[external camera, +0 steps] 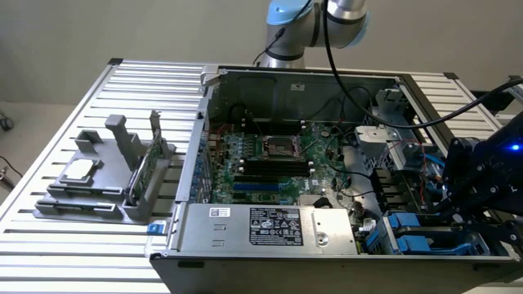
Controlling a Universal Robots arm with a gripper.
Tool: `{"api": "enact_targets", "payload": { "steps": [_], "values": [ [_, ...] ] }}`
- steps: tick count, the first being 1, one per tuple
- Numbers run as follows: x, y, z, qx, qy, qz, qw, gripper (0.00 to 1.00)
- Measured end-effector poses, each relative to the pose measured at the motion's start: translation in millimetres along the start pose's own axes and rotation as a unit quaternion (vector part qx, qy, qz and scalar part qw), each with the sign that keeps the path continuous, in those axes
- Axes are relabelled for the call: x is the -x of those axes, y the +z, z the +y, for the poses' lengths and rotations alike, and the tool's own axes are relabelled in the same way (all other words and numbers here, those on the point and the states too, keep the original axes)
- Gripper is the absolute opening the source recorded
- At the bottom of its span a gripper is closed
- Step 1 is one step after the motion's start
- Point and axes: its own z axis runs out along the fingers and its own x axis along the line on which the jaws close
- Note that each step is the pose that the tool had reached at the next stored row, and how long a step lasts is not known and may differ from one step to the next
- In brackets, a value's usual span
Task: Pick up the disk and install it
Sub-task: 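Insert the first disk wire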
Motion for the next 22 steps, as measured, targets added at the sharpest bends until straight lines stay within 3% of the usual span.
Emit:
{"api": "enact_targets", "payload": {
  "steps": [22],
  "values": [
    [-1.0, 2.2, 0.1, 0.0018, 0.002, -0.0002, 1.0000, 0.17]
  ]
}}
